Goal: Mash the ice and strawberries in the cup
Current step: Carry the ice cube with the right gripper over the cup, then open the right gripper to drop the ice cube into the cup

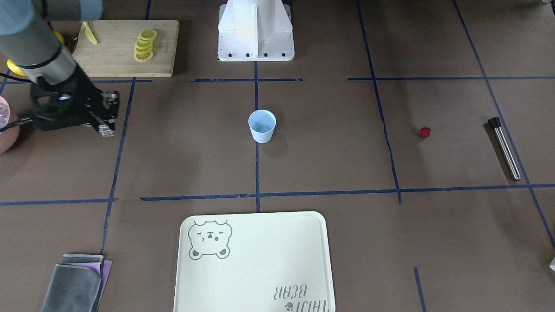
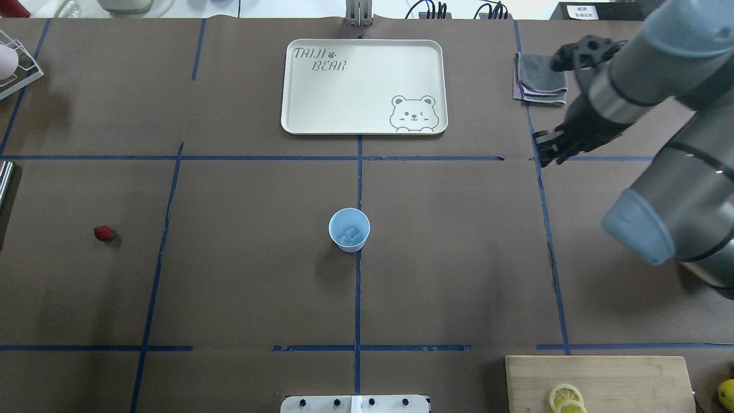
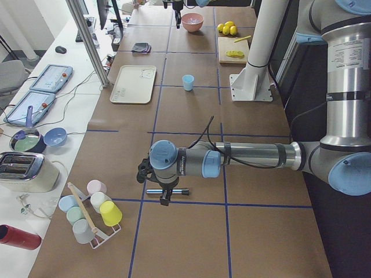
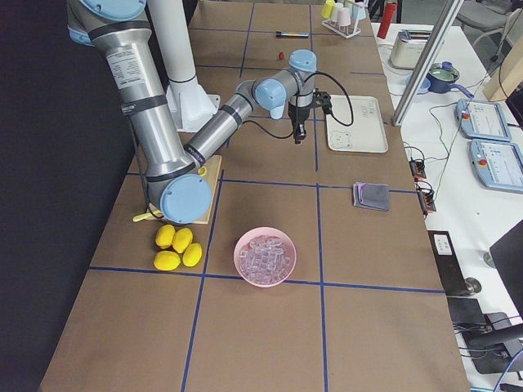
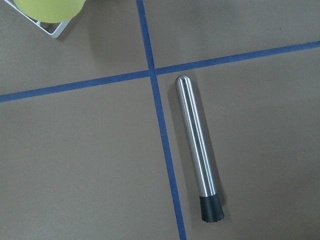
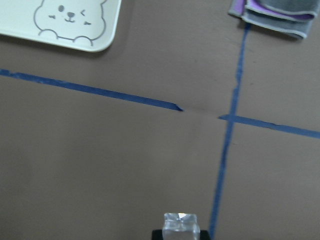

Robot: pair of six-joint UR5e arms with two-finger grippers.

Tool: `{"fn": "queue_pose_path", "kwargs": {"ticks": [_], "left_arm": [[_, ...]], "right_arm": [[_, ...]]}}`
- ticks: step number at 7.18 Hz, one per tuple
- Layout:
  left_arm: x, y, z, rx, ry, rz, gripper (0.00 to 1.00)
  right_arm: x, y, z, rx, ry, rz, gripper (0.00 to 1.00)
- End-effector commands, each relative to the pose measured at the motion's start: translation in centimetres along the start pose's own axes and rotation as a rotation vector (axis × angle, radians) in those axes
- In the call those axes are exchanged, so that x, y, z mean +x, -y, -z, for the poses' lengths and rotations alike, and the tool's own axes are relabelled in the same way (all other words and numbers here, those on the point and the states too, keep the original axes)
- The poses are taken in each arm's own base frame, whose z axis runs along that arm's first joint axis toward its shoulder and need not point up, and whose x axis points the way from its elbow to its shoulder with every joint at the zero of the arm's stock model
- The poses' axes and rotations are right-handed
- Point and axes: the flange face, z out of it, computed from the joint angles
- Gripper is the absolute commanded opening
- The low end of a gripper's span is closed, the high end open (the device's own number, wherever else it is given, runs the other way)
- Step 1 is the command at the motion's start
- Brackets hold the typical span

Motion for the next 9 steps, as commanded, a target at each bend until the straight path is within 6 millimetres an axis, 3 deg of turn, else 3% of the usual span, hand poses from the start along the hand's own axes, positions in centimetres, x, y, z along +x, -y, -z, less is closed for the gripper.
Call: {"fn": "queue_pose_path", "kwargs": {"ticks": [1, 3, 4, 6, 8, 9], "left_arm": [[0.1, 0.0, 0.0, 0.000, -0.001, 0.000, 1.00], [-0.1, 0.0, -0.1, -0.003, 0.000, 0.004, 1.00], [-0.2, -0.1, -0.2, -0.005, 0.000, 0.006, 1.00], [-0.3, -0.1, -0.3, -0.006, 0.000, 0.007, 1.00], [-0.3, -0.1, -0.3, -0.006, 0.000, 0.007, 1.00], [-0.3, -0.1, -0.3, -0.006, 0.000, 0.007, 1.00]], "right_arm": [[-16.4, 1.2, -2.8, 0.024, 0.013, -0.139, 0.00], [-26.7, -0.1, -4.0, 0.034, 0.022, -0.197, 0.00], [-29.6, -0.7, -4.6, 0.033, 0.016, -0.206, 0.00], [-31.1, -2.7, -5.9, 0.017, 0.012, -0.193, 0.00], [-31.3, -3.3, -6.9, 0.015, -0.003, -0.182, 0.03], [-31.3, -3.3, -6.8, 0.016, -0.002, -0.184, 0.48]]}}
